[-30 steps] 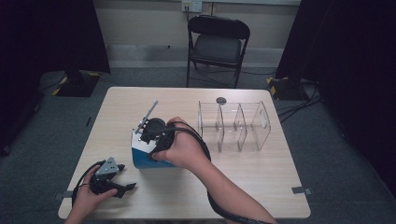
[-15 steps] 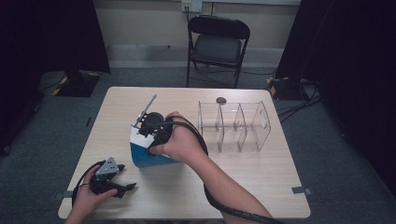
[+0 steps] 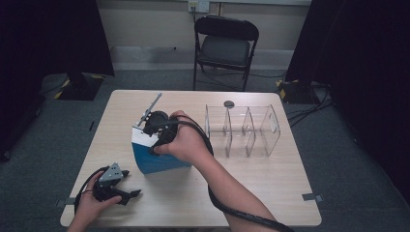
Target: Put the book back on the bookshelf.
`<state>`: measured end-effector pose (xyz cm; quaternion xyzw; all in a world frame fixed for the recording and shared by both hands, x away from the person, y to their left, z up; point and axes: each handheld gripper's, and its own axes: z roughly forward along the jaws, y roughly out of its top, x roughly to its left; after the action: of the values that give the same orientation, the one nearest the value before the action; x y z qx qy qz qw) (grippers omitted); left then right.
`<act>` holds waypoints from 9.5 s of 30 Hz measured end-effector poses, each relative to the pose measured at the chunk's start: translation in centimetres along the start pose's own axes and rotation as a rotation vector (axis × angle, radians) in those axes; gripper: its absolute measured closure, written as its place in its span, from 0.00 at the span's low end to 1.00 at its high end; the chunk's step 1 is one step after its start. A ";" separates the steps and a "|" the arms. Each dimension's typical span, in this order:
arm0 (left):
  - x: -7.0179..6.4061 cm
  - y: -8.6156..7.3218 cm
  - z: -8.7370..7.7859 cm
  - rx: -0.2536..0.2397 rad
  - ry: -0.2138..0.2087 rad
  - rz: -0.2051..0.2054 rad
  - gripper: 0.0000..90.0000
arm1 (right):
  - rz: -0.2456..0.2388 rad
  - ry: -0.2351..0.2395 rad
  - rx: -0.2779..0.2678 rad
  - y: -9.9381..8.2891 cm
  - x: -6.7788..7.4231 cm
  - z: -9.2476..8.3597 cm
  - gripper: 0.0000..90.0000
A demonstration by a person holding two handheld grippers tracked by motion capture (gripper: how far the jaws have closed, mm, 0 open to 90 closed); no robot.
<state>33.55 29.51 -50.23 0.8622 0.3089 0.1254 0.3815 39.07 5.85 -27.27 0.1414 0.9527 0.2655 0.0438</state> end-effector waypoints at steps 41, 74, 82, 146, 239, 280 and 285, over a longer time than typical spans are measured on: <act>0.1 0.0 -0.1 0.005 0.005 0.019 0.12 | 0.074 0.019 0.029 0.3 -1.3 -0.1 0.68; 0.1 0.0 -0.1 0.002 0.009 0.019 0.12 | 0.016 0.061 -0.049 -2.9 -3.1 -0.1 0.56; 0.1 0.0 -0.1 0.001 0.009 0.020 0.12 | 0.023 0.057 -0.026 -3.3 -3.0 0.1 0.54; 0.0 0.0 0.0 0.002 0.009 0.011 0.11 | -0.064 0.054 0.215 -3.4 -2.2 1.5 0.65; 0.0 0.0 0.0 0.002 0.014 0.003 0.11 | 0.404 -0.102 0.367 -16.6 -4.0 -11.7 0.69; 0.0 0.0 0.0 0.003 0.014 0.003 0.11 | 0.575 -0.159 0.343 -21.7 -5.4 -15.6 0.69; 0.0 0.0 0.0 0.004 0.014 0.003 0.11 | 0.598 -0.160 0.341 -22.3 -5.6 -16.1 0.69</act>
<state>33.56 29.51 -50.21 0.8624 0.3105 0.1314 0.3775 36.36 -22.05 -24.99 0.4396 0.8934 0.0918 0.0145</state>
